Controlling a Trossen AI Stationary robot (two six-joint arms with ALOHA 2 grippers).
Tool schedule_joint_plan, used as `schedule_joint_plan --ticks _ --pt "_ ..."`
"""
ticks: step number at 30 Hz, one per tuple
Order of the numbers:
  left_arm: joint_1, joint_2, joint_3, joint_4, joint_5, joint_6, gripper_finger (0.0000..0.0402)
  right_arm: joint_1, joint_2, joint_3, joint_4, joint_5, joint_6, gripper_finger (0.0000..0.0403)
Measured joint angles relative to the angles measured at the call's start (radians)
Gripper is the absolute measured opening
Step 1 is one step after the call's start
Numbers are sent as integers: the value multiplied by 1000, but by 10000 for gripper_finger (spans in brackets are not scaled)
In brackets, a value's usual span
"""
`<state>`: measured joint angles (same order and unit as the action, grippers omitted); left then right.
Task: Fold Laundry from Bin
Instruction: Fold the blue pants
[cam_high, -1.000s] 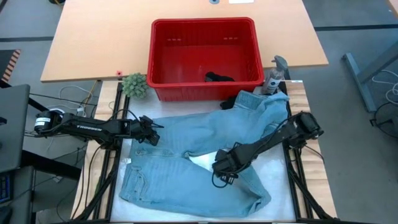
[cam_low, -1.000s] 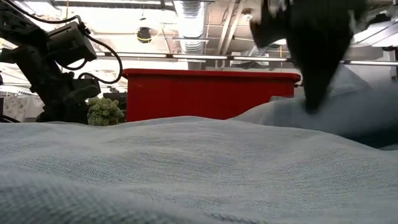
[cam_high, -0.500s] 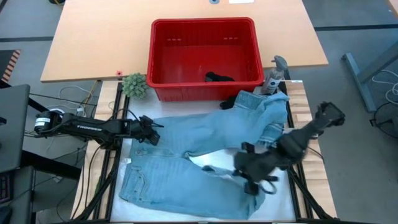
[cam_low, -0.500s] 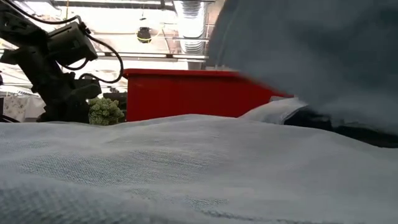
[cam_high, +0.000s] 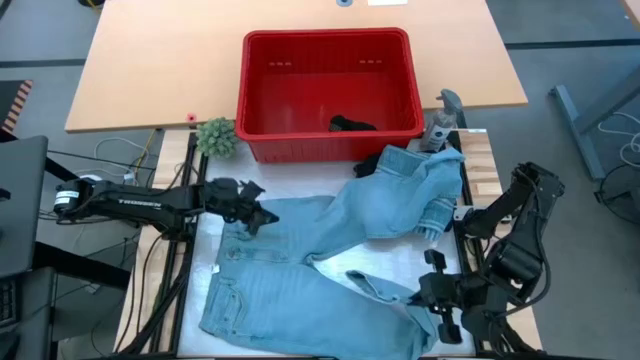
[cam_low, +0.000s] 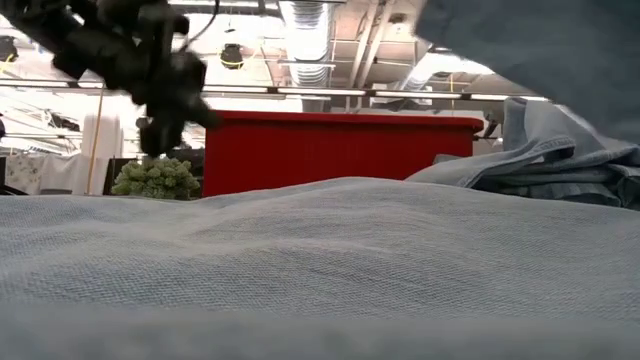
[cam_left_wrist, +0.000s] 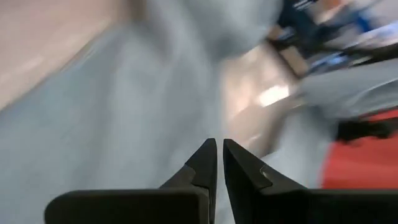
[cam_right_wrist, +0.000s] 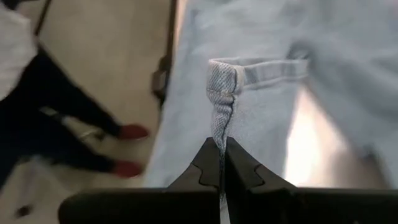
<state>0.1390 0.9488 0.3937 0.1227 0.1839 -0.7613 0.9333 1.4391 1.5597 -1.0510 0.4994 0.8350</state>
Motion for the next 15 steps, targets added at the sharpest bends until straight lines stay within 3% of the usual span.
schedule_joint_plan --ticks 5,7,10,15 --pt "-34 -20 99 61 130 -4 16 -26 6 0 -23 28 -29 24" --pt "-78 -19 130 26 115 4 16 -32 5 0 -20 28 -32 24" --pt "-168 2 156 -102 5 103 6 -32 5 0 -20 27 -32 24" --pt "-252 101 155 -389 -314 115 0 -32 5 0 -19 27 -32 24"
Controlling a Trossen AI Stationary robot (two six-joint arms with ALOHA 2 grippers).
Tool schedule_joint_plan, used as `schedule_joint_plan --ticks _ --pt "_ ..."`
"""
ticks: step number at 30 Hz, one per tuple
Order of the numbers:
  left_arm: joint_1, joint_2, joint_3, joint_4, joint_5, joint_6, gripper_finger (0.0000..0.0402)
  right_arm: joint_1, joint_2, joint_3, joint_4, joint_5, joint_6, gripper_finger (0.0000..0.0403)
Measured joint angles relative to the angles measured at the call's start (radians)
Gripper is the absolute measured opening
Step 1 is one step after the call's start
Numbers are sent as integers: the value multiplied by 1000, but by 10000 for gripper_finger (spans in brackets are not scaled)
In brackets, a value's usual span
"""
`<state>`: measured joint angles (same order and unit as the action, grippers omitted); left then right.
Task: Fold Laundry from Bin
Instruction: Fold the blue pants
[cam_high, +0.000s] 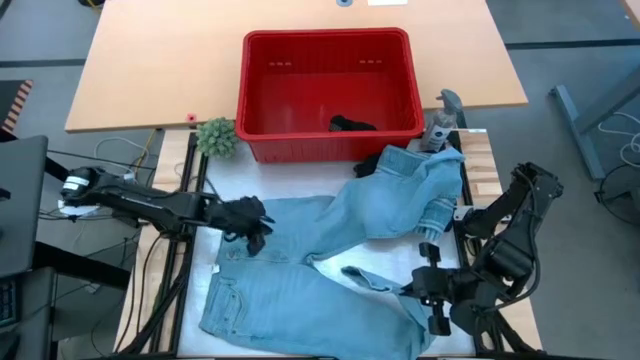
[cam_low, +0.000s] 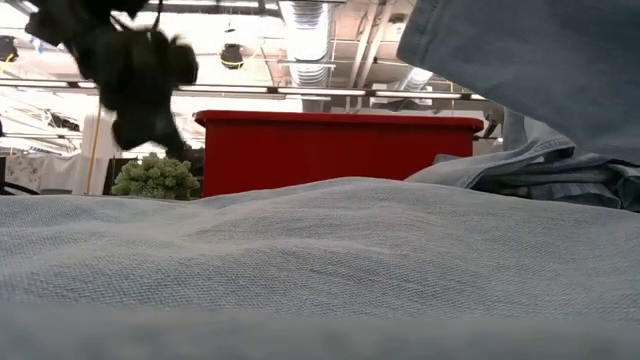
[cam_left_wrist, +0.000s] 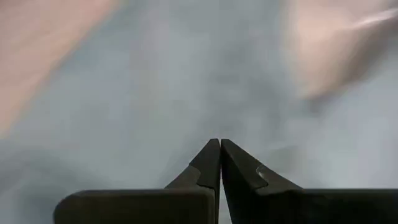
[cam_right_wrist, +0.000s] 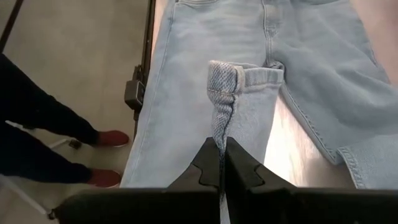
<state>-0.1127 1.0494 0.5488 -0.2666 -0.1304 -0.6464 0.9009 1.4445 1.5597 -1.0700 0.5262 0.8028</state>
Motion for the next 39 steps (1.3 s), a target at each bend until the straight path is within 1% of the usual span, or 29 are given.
schedule_joint_plan --ticks 3,4,9,11,14,16,19,24,27,32,36,37,39 --pt "0 82 0 -87 -112 -42 0 0 0 0 2 0 0 24" --pt "0 110 -1 -99 -131 -46 0 0 0 0 4 0 0 24" --pt "29 277 -42 -110 -143 -78 0 0 0 0 5 0 0 24" --pt "48 332 -49 -86 -154 -98 0 0 0 0 7 0 0 24" --pt "79 372 -52 -59 -192 -105 0 0 0 0 9 0 -17 24" --pt "98 365 -53 -67 -211 -102 0 0 0 0 10 0 -34 24" --pt "137 308 -65 -157 -212 -171 0 0 0 0 10 1 -48 24" --pt "169 173 -73 -414 -234 -282 0 0 0 0 10 42 -71 24" --pt "175 75 -77 -490 -230 -306 0 0 0 0 10 79 -110 24" --pt "176 -101 -67 -477 -113 -359 0 0 0 0 10 140 -158 24" --pt "176 -253 -34 -436 -115 -391 0 0 0 0 9 154 -160 24" --pt "176 -294 -31 -381 -117 -385 0 0 0 0 9 154 -160 24" --pt "168 -368 -27 -191 -91 -292 5 0 0 0 9 162 -163 24"
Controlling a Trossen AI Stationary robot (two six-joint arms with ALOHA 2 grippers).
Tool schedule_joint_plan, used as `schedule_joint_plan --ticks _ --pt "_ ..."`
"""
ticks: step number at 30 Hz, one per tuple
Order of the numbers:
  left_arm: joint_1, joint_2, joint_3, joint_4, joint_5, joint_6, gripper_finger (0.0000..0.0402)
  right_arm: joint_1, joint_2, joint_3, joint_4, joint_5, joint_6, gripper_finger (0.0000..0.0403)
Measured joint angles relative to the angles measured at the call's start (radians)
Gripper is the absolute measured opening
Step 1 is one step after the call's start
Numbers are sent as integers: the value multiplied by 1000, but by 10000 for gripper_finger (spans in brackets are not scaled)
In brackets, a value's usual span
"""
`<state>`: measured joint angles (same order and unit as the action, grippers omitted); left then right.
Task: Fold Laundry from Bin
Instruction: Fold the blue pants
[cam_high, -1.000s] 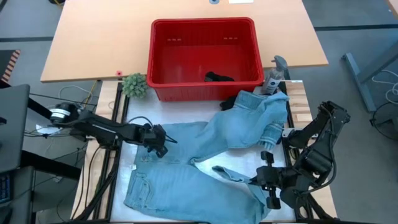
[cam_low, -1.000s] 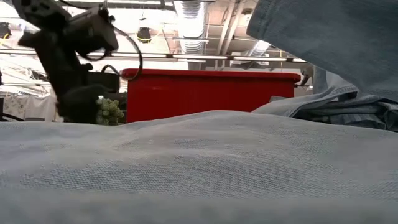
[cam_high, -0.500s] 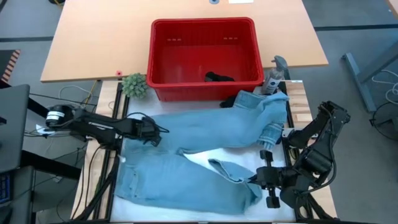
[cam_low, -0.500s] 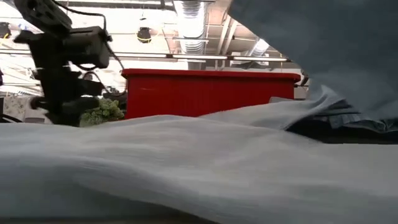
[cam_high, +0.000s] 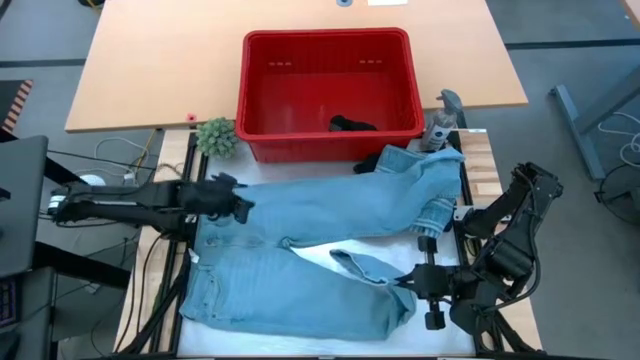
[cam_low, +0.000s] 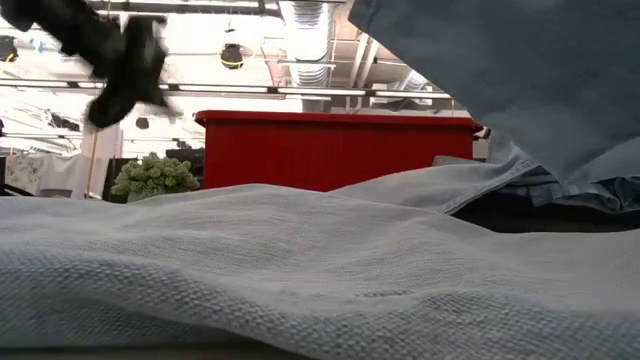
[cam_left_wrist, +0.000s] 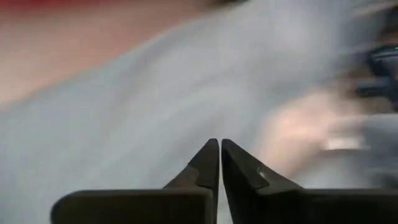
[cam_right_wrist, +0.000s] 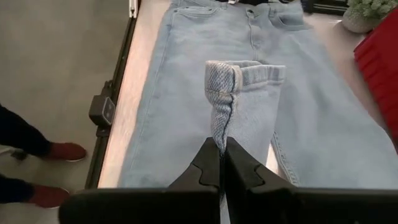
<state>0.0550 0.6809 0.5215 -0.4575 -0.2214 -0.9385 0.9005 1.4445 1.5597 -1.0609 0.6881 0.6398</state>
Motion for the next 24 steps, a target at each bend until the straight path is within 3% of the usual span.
schedule_joint_plan --ticks 6,12,17,24 --pt "-76 -62 3 618 35 345 62 -7 0 0 67 132 -156 24" --pt "-164 71 4 965 86 519 147 -56 0 0 208 148 -346 24" --pt "-231 240 32 1027 86 604 203 -94 -1 0 314 148 -478 24" --pt "-275 359 121 999 60 858 208 -136 -34 0 498 165 -647 24"
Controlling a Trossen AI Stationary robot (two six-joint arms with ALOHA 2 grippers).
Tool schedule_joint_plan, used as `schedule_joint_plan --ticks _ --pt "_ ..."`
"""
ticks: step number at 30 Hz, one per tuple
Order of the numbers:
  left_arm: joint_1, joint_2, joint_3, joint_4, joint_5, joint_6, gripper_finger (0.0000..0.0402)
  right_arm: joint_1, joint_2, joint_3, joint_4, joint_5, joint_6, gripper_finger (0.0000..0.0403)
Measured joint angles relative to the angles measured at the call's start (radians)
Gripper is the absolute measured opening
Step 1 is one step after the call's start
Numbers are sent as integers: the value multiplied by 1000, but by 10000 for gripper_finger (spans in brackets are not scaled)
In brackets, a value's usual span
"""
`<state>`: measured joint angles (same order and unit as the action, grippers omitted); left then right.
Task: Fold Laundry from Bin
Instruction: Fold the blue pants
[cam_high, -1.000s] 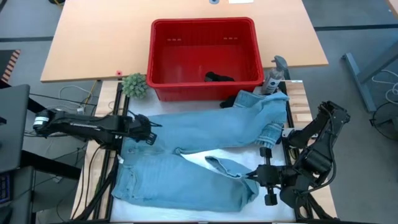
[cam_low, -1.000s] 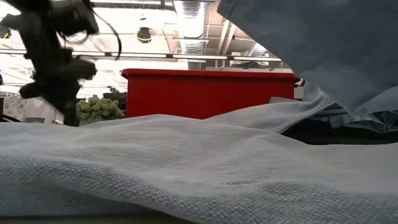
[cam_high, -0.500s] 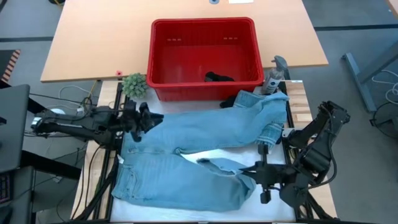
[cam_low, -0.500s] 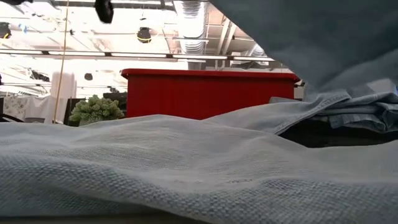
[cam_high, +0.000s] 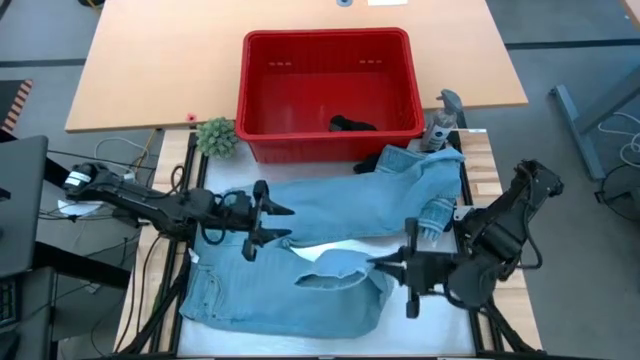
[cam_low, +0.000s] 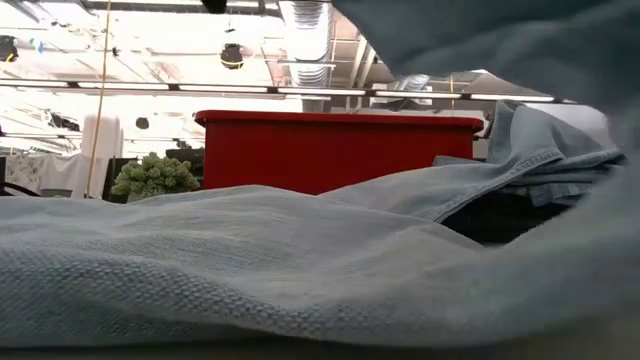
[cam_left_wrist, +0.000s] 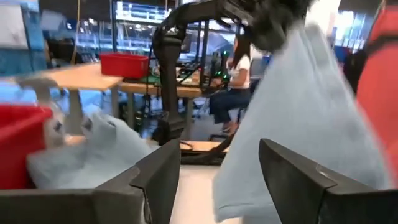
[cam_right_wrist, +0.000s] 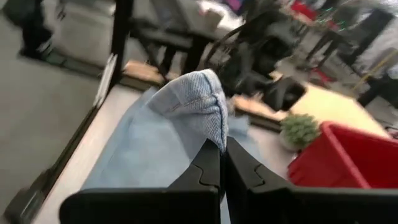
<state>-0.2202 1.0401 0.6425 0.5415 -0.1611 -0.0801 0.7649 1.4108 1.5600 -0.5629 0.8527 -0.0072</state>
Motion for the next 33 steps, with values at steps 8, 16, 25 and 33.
schedule_joint_plan --ticks 8,16,25,33 --pt "-31 7 14 -139 -1 177 206 -59 -56 0 93 38 -26 24" --pt "-68 33 15 -78 -64 286 213 -85 -60 0 176 22 -177 24" --pt "-71 80 16 8 -18 295 213 -126 -57 0 183 -17 -178 24" --pt "-84 92 15 9 -93 363 213 -141 -57 0 183 -45 -184 24"
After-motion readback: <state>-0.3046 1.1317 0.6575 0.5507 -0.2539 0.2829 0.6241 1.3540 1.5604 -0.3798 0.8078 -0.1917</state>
